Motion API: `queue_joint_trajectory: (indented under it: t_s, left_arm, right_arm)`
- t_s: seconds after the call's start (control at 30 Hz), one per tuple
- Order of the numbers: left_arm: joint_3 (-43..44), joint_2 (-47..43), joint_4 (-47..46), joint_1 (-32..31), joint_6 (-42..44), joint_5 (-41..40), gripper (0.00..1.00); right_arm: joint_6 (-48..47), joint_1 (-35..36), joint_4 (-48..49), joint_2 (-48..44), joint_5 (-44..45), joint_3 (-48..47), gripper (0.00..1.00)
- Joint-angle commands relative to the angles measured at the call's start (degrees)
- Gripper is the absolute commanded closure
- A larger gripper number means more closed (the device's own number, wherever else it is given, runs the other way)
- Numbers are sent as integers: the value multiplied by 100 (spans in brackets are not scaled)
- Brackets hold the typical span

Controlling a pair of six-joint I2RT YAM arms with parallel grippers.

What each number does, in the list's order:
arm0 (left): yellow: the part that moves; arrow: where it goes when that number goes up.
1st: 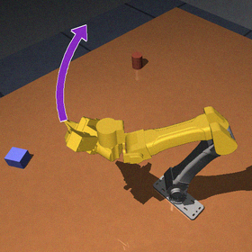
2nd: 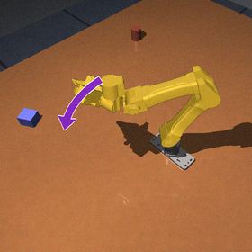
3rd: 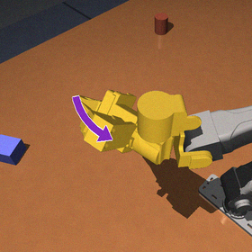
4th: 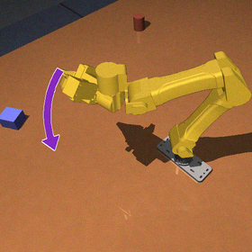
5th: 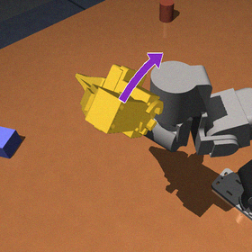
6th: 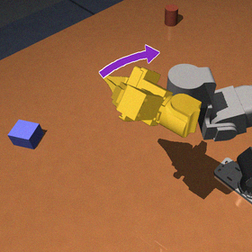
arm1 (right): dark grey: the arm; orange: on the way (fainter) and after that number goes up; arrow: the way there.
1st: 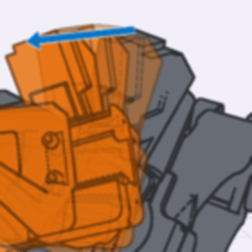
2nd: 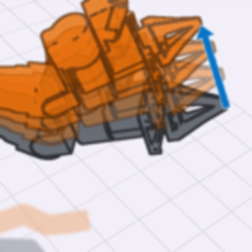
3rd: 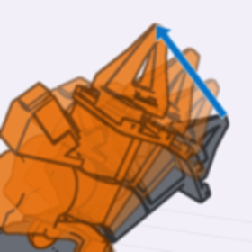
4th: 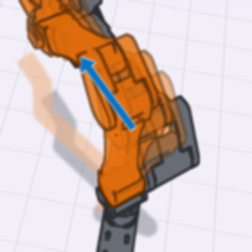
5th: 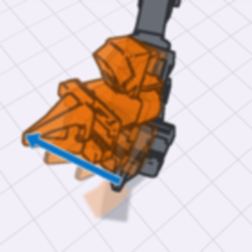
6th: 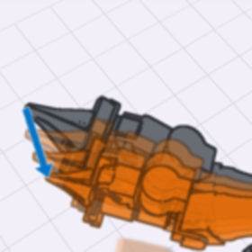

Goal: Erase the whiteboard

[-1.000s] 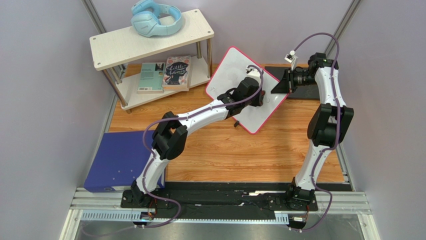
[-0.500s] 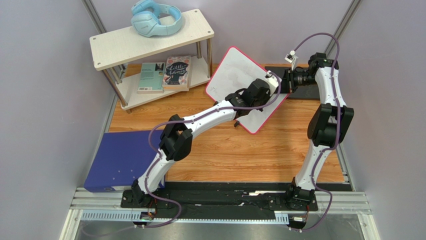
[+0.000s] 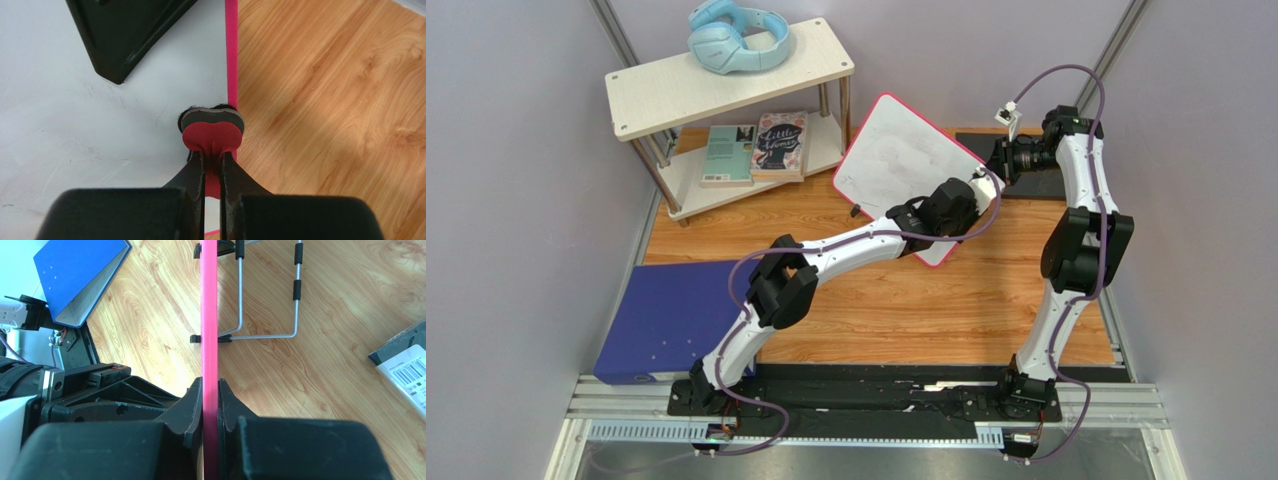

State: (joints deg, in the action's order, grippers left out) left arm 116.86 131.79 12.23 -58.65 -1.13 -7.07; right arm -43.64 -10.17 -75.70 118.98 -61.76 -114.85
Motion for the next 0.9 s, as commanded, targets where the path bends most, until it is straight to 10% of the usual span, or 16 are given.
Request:
queue_joint_trajectory:
  t_s: [0.0, 0.3, 0.87]
  left_arm:
    - [-600, 112, -237, 301, -606, -162, 100]
    - [-2464, -926, -1099, 767, -1441, -1182, 100]
    - [-3178, -1182, -1188, 1971, -3640, -1016, 100]
  right_arm:
    - [-690, 569, -938, 11, 507, 77, 100]
    - [-585, 569, -955, 64, 498, -37, 100]
    - [-620, 560, -1026, 134, 542, -73, 100]
